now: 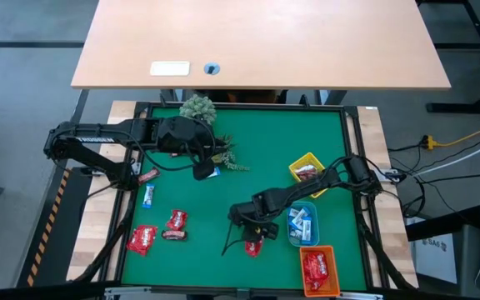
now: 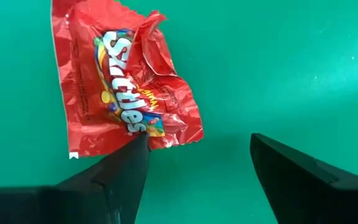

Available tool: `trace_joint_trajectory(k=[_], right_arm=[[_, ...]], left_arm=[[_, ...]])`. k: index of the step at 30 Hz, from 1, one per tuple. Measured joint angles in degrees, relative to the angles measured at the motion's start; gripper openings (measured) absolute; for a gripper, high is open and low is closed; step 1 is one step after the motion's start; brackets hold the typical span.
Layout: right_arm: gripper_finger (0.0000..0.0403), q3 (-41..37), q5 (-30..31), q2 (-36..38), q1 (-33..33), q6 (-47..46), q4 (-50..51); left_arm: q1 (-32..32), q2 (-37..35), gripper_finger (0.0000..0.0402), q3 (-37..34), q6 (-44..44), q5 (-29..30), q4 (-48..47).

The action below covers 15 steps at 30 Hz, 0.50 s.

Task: Sort candy
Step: Put the red candy into the orange bin

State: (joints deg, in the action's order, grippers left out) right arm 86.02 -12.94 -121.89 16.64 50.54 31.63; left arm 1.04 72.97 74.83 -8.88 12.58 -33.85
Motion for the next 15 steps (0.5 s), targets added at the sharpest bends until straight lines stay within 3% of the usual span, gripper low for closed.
trace_joint_trajectory(k=[6, 15], right_arm=[[0.0279, 6.09, 3.88, -0.11, -0.04, -0.08, 5.88], [0.0279, 11.16, -1.59, -0.11, 1.57, -3.69, 14.17]], left_arm=[[0.01, 0.0, 0.0082, 0.0, 0.02, 0.0, -0.05], [0.02, 0.0, 0.0082, 0.0, 0.04, -0.02, -0.09]])
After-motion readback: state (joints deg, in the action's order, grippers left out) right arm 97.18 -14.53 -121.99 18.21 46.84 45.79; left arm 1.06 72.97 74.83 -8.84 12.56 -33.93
